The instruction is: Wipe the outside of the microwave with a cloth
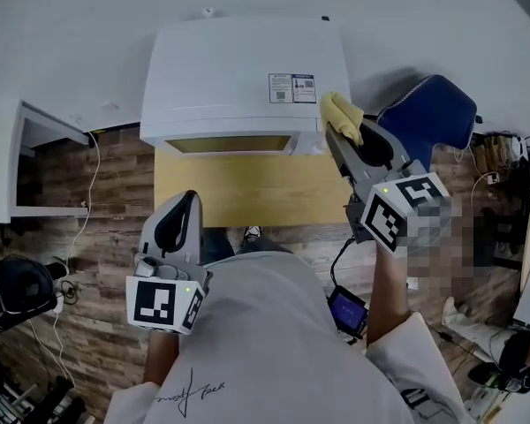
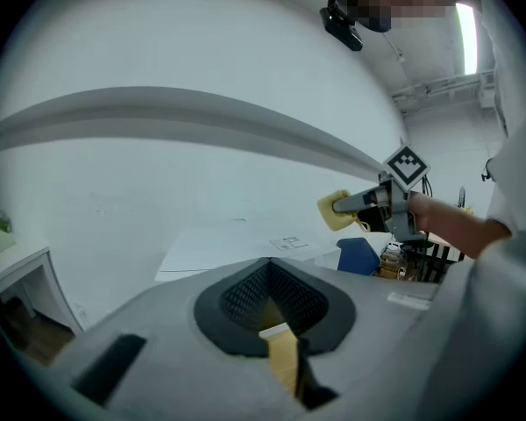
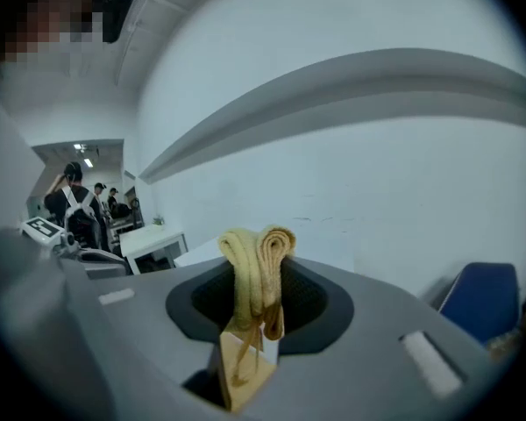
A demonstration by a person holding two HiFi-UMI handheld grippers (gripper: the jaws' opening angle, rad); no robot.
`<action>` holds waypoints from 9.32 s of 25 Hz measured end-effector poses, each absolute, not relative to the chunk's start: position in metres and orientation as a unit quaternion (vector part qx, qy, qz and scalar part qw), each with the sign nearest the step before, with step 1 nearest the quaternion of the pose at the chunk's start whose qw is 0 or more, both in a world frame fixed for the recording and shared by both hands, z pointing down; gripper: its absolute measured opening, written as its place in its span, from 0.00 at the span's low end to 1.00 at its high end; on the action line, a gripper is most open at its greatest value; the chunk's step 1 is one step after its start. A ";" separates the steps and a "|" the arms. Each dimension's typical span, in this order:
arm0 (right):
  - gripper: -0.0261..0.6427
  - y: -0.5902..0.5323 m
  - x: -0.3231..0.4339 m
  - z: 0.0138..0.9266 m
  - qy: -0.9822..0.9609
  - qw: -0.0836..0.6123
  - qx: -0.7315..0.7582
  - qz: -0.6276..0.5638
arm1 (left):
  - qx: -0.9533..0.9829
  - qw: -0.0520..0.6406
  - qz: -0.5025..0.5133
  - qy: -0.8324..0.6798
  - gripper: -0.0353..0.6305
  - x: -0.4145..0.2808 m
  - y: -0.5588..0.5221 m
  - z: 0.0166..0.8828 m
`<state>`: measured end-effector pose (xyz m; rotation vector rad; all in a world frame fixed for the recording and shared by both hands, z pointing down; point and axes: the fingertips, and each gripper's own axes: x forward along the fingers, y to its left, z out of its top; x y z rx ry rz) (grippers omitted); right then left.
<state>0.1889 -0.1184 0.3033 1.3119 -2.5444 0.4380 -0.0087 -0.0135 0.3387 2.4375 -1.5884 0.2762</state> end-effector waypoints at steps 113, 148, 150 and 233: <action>0.21 -0.389 -0.118 0.396 -0.828 0.360 0.355 0.244 | 0.832 0.122 0.027 -0.540 0.04 -0.108 -0.094 0.322; 0.21 -0.370 0.071 0.337 -0.821 0.295 0.400 0.280 | 0.851 0.117 0.046 -0.509 0.04 -0.065 -0.089 0.327; 0.21 -0.369 0.098 0.339 -0.814 0.287 0.415 0.289 | 0.852 0.118 0.044 -0.508 0.04 -0.061 -0.089 0.327; 0.21 -0.342 -0.012 0.399 -0.802 0.417 0.375 0.206 | 0.846 0.139 0.038 -0.514 0.04 -0.084 -0.080 0.341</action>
